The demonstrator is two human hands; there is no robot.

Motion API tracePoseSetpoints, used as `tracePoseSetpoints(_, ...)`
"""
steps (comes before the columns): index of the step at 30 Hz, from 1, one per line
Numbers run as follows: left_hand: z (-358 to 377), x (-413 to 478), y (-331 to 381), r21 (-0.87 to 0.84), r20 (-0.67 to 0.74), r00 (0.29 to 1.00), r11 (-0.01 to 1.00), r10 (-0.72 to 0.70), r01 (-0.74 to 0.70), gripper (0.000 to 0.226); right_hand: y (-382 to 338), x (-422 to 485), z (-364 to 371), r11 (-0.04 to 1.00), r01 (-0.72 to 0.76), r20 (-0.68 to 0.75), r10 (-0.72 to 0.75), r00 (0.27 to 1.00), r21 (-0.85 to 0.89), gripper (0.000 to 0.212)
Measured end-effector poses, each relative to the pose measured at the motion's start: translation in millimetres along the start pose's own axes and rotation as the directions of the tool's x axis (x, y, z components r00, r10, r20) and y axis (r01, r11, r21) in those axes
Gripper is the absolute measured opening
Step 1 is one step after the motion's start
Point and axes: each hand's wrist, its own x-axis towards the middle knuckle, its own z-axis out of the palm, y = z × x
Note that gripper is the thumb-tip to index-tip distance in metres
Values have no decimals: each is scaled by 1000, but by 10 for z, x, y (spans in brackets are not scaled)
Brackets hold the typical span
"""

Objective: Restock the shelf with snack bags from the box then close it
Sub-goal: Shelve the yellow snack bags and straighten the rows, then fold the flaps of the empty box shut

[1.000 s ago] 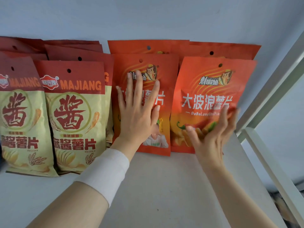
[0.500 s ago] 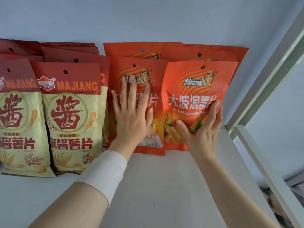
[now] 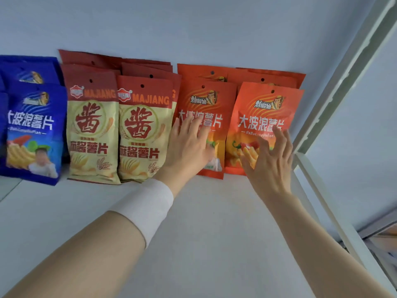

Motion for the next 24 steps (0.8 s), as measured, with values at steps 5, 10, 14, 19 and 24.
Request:
tracePoseSetpoints(5,-521,-532,75,-32,209,969,990,-129,139,36,-320,-315,-448,991,129,299,-116,947,-24,44)
tracePoseSetpoints(10,-1003,-1397,5,26,267,930,966,-253,256,38,-656,-851,-807,969,245,421,-236,876,34,45)
tracePoseSetpoints(14,-1380,-2180,-61,80,344,870,934,-355,349,35,-1037,-1397,-1048,938,322,486,-344,804,130,44)
tracePoseSetpoints(19,-1913,-3320,-347,151,343,795,865,-500,479,34,-1803,-2019,-1364,867,439,498,-497,711,238,41)
tracePoseSetpoints(24,-2563,-4559,-870,230,289,687,745,-666,626,38,-2860,-2770,-1654,751,553,469,-658,589,360,40)
